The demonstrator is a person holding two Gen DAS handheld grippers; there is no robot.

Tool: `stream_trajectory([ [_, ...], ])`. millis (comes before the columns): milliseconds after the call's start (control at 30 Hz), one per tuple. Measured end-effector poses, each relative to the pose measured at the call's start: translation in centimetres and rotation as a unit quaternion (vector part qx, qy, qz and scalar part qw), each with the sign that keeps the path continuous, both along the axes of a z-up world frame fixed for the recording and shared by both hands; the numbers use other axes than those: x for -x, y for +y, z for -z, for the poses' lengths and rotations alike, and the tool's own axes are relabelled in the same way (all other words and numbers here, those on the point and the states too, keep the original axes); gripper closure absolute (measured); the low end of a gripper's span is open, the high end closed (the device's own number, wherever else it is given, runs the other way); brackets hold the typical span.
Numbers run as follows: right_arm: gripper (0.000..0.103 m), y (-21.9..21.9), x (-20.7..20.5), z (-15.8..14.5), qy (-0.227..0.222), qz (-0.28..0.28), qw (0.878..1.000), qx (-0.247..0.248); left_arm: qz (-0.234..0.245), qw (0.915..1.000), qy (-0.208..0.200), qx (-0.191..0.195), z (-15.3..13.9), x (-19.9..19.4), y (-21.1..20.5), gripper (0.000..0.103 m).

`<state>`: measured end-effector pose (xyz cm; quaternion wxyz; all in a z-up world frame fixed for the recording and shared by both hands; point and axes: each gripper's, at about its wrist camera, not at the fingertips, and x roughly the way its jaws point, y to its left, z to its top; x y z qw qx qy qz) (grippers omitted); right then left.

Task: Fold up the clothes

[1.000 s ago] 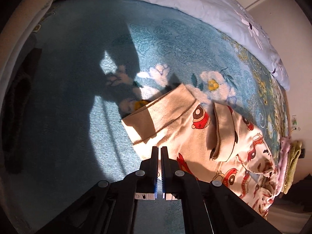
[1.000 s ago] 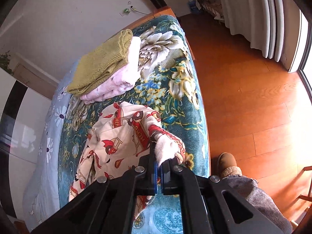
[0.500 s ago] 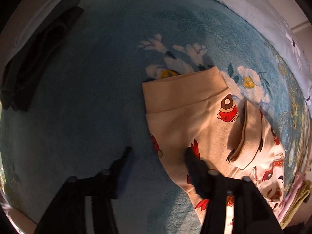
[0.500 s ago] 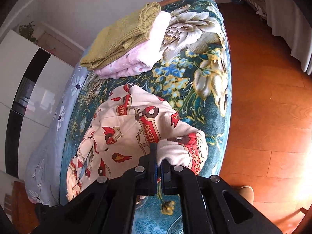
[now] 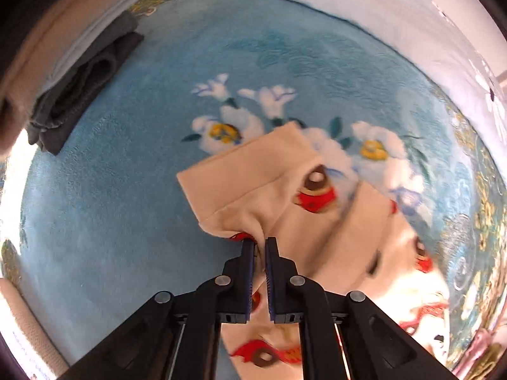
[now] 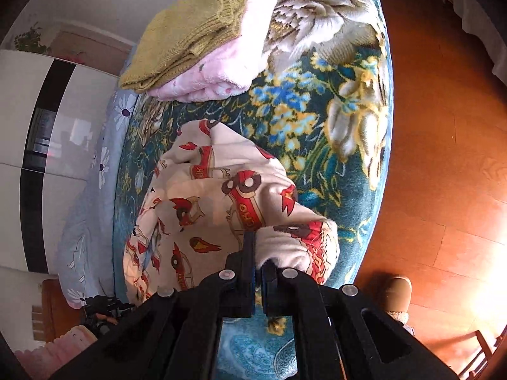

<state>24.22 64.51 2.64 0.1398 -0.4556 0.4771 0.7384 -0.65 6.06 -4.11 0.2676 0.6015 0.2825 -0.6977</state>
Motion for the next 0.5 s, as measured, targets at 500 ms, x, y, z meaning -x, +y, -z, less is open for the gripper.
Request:
stream_trajectory([
  [500, 0.101, 4.5, 8.5, -16.6, -0.018, -0.156, 0.985, -0.069, -0.105, 0.9861, 0.095, -0.087, -15.2, -15.5, -2.8, 0.096],
])
